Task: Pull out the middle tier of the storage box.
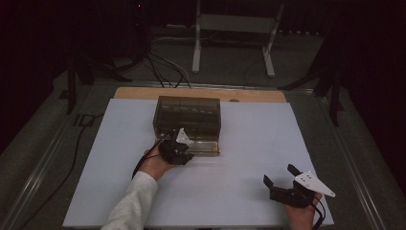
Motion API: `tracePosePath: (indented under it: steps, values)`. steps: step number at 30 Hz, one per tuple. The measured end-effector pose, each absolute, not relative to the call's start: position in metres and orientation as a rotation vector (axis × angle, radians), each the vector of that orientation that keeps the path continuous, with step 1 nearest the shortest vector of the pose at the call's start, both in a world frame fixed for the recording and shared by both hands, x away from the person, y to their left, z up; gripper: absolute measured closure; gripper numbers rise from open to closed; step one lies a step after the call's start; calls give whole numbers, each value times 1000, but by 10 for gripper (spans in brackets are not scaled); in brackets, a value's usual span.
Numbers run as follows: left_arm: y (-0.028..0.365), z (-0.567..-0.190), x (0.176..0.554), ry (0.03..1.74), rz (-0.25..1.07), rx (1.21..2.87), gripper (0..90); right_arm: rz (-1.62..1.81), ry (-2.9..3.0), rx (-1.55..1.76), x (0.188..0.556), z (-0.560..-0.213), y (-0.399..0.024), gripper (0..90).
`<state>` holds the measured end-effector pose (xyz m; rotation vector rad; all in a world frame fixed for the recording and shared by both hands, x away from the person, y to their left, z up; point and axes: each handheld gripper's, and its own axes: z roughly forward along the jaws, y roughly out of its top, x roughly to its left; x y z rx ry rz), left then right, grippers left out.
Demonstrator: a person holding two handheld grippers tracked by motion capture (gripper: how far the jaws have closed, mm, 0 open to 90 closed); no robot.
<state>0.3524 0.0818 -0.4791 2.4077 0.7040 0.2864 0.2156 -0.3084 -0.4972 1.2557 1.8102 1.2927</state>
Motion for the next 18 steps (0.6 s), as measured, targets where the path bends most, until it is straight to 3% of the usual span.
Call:
tracePosePath:
  steps: [8, 15, 18]
  values:
    - [82, -479, 352, 707, 283, 2405, 600, 1293, 1812, 1254, 216, -497, -308, 1]
    - [85, -470, 347, 691, 307, 2340, 484, 1289, 1816, 1250, 216, -497, -308, 0]
    - [89, -466, 346, 703, 333, 2299, 481, 1290, 1816, 1250, 216, -497, -307, 0]
